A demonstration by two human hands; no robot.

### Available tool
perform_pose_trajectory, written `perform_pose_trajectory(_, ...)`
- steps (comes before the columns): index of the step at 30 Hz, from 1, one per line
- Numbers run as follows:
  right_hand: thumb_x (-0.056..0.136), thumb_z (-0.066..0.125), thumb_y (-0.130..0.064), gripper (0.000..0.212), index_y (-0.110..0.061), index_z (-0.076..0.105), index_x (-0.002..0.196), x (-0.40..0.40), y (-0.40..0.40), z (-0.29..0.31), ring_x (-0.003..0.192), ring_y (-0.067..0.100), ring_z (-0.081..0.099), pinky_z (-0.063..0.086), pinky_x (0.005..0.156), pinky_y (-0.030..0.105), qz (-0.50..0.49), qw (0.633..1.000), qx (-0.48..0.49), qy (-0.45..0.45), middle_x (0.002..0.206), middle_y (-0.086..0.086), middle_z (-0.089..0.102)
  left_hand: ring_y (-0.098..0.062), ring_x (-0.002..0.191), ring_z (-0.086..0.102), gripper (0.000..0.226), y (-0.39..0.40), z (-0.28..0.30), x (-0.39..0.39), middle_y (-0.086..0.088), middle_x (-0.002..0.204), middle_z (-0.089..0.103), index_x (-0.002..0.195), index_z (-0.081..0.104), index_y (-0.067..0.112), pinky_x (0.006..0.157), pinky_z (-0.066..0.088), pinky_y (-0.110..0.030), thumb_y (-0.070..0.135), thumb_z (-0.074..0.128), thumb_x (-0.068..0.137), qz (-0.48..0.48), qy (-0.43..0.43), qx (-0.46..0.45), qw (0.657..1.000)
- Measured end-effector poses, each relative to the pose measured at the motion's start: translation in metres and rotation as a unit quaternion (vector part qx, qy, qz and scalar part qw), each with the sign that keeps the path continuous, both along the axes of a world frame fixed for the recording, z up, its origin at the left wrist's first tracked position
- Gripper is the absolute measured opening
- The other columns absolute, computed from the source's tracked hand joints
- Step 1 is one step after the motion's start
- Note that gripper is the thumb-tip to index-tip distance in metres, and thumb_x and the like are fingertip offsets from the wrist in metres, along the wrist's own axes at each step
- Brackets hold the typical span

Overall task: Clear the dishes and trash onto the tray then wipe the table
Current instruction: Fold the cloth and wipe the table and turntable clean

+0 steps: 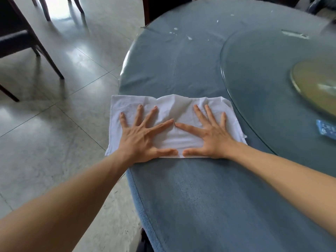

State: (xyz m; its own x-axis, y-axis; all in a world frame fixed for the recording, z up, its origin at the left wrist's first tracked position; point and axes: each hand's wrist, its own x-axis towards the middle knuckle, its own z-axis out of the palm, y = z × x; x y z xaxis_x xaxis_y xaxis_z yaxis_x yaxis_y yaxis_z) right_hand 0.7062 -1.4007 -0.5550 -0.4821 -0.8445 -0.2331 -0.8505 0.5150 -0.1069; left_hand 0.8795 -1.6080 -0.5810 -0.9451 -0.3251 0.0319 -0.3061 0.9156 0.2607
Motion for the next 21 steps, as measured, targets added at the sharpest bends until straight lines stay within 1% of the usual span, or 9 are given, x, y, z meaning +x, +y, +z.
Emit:
perform_pose_trajectory(6,0.062,0.033,-0.106,0.086,-0.087,-0.007,0.136,-0.016,-0.022,-0.002,0.154,0.031,-0.034,-0.012,0.111,0.082,-0.041,0.999,-0.003,-0.004,0.17,-0.003,-0.031,-0.032,0.157,-0.012,0.094,-0.035,0.0,-0.033,0.009,0.172,0.001,0.14,-0.001,0.078,0.111,-0.011,-0.077,0.11,0.024,0.056,-0.027,0.002,0.0,1.0)
perform_pose_trajectory(10,0.059,0.031,-0.108,0.087,-0.087,-0.007,0.135,-0.036,-0.045,-0.005,0.154,0.032,-0.034,-0.013,0.11,0.082,-0.074,0.997,-0.015,-0.006,0.171,-0.003,-0.029,-0.031,0.157,-0.014,0.093,-0.066,0.001,-0.064,0.011,0.171,0.0,0.139,-0.001,0.079,0.111,-0.012,-0.077,0.11,0.022,0.055,-0.052,0.0,0.002,0.999)
perform_pose_trajectory(13,0.055,0.024,-0.111,0.089,-0.087,-0.008,0.135,-0.053,-0.064,-0.005,0.154,0.033,-0.034,-0.013,0.111,0.082,-0.088,0.996,-0.014,-0.003,0.171,-0.002,-0.028,-0.03,0.156,-0.016,0.092,-0.089,0.002,-0.087,0.012,0.171,0.0,0.14,0.0,0.079,0.112,-0.014,-0.076,0.11,0.022,0.056,-0.067,0.0,0.003,0.998)
perform_pose_trajectory(15,0.056,0.023,-0.111,0.089,-0.087,-0.008,0.135,-0.062,-0.075,-0.004,0.154,0.033,-0.034,-0.013,0.111,0.082,-0.096,0.995,-0.007,-0.004,0.172,-0.002,-0.028,-0.031,0.156,-0.016,0.093,-0.101,0.004,-0.099,0.012,0.171,0.0,0.141,0.001,0.078,0.112,-0.015,-0.076,0.11,0.022,0.056,-0.079,-0.005,0.005,0.997)
perform_pose_trajectory(19,0.058,0.025,-0.11,0.086,-0.087,-0.008,0.135,-0.081,-0.099,-0.004,0.154,0.033,-0.034,-0.016,0.11,0.081,-0.116,0.993,-0.003,-0.002,0.171,-0.003,-0.029,-0.032,0.157,-0.012,0.093,-0.127,0.005,-0.122,0.012,0.171,0.001,0.141,0.001,0.078,0.114,-0.011,-0.074,0.11,0.021,0.056,-0.087,-0.003,0.01,0.996)
perform_pose_trajectory(21,0.058,0.024,-0.11,0.086,-0.087,-0.008,0.134,-0.093,-0.113,-0.003,0.154,0.033,-0.034,-0.016,0.11,0.081,-0.121,0.993,0.004,-0.001,0.171,-0.003,-0.029,-0.032,0.157,-0.012,0.092,-0.141,0.004,-0.137,0.013,0.171,0.002,0.14,0.002,0.079,0.114,-0.012,-0.074,0.11,0.023,0.056,-0.091,0.002,0.015,0.996)
